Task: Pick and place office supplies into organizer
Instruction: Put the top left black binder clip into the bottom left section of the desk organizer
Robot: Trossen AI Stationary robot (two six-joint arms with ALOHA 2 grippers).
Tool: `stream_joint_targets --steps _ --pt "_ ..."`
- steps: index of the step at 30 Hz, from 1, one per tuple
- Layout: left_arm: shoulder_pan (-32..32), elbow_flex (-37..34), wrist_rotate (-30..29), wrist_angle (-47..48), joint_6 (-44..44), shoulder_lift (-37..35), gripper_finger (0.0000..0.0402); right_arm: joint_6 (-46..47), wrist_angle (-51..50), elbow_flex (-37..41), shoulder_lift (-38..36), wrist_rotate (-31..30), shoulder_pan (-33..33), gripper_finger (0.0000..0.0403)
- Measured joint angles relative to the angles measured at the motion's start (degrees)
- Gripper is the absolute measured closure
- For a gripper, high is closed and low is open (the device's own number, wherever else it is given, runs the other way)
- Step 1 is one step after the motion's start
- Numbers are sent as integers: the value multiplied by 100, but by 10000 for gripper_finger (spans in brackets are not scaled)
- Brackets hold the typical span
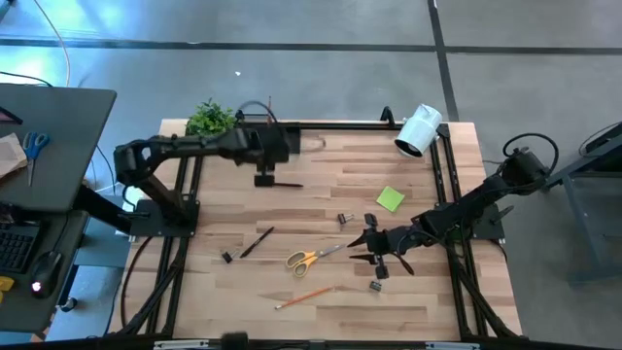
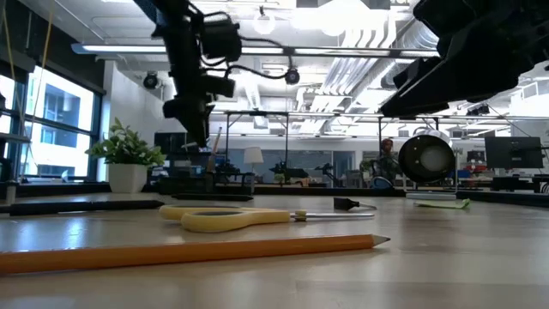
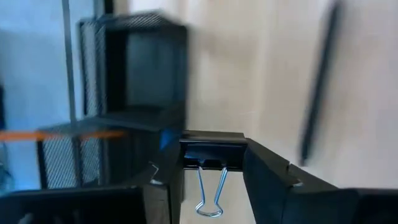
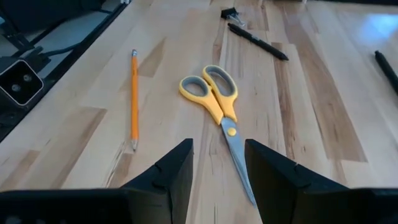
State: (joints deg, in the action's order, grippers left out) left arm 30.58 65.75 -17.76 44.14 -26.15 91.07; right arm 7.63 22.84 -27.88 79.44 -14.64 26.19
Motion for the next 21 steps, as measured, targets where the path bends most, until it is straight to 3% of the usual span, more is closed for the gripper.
stream_joint_targets --steps 9,17,21 --pt "1341 20 899 -427 -526 4 249 -77 -56 0 0 -417 162 265" --pt "1607 20 1073 -760 -1066 9 268 -145 -93 0 0 -489 93 265" --pt "1603 20 1025 -1082 -1121 61 258 -68 -97 0 0 -493 79 265"
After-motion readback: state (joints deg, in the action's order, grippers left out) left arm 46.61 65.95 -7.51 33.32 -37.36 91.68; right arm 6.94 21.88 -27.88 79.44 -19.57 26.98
